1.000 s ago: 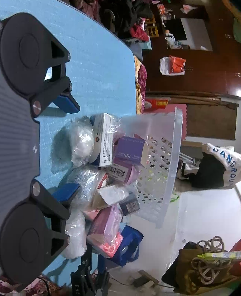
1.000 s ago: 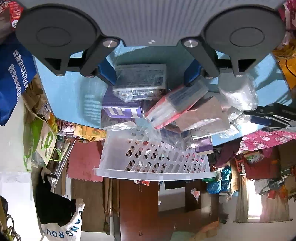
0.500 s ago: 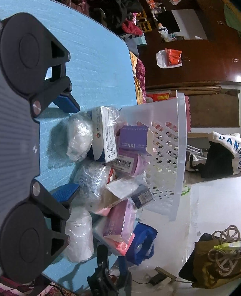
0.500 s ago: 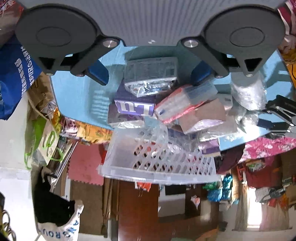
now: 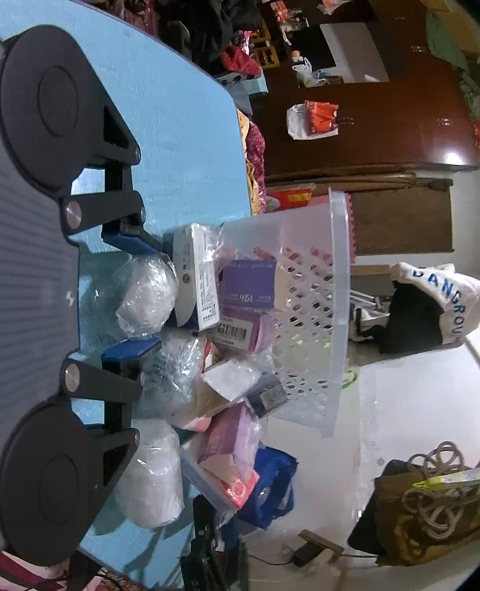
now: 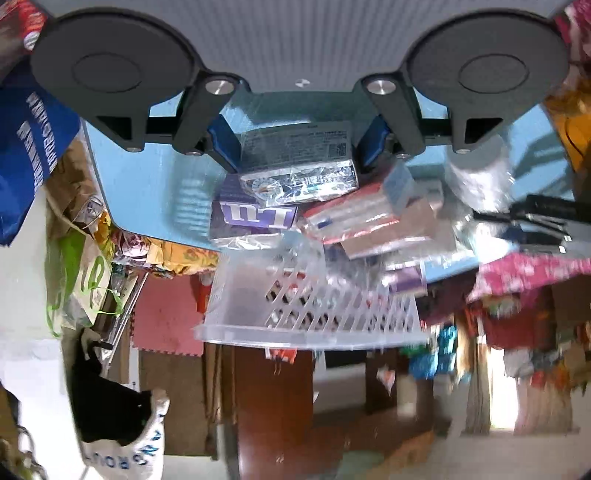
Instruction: Organize objects
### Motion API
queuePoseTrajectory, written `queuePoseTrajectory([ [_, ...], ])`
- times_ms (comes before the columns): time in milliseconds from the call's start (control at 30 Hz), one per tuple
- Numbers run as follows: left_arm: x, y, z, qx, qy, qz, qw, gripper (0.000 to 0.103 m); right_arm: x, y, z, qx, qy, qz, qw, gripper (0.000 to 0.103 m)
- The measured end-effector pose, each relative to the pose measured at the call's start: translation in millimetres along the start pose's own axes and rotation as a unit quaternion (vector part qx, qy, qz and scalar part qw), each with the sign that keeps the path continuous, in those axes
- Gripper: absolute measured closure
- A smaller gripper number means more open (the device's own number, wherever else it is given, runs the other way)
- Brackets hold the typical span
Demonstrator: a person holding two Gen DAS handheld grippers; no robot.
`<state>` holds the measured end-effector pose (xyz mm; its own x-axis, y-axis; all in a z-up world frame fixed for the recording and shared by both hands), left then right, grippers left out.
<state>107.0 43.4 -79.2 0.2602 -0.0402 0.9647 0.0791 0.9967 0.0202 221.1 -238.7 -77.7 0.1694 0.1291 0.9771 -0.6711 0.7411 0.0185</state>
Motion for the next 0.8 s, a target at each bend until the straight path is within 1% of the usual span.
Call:
queuePoseTrajectory([
  [100, 5.7, 4.6, 9.3, 0.004, -0.011, 0.007, 0.9999, 0.051, 5.6, -3.4, 14.3, -0.010, -0.023, -0.009, 1.000, 0.032],
  [267, 20.1, 8.2, 20.1, 0.003, -0.034, 0.021, 0.9992, 0.051, 20.7, -6.8, 26.1, -0.020, -0.040, -0.010, 0.999, 0.032],
  [367, 27.4, 11.0, 20.6, 0.007, -0.043, 0.029, 0.9986, 0.051, 25.7, -15.1, 29.7, -0.032, -0.047, -0.017, 0.998, 0.032],
  [433, 31.7, 13.4, 18.9, 0.007, -0.047, 0.041, 0.9980, 0.051, 27.6, -20.4, 25.9, -0.038, -0.045, -0.022, 0.998, 0.032],
  [500, 38.9, 14.7, 17.2, 0.001, -0.051, 0.050, 0.9974, 0.051, 31.7, -22.6, 20.5, -0.032, -0.042, -0.028, 0.998, 0.032],
  [567, 52.3, 15.5, 16.4, -0.005, -0.061, 0.060, 0.9963, 0.051, 40.3, -19.2, 17.3, -0.022, -0.045, -0.024, 0.998, 0.032],
  [633, 68.2, 14.9, 15.6, -0.010, -0.070, 0.062, 0.9956, 0.051, 58.7, -12.4, 12.7, -0.018, -0.052, -0.006, 0.998, 0.032],
  [800, 128.7, 14.4, -1.4, -0.017, -0.088, 0.060, 0.9941, 0.051, 110.9, 10.1, -7.3, -0.012, -0.071, 0.054, 0.996, 0.032],
])
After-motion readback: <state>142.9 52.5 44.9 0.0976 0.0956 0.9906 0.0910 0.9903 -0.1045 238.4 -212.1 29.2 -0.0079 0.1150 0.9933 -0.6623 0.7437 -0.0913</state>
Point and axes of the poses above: each gripper's, at about its wrist camera, not at the fingertips, and z roughly against the way its jaws point, y to its left, x to its top, the point moved 6 cm from there along -z, roughly the way its jaws point, and after that the axes turned 11 degrees about -y, right-handed, at the moved point
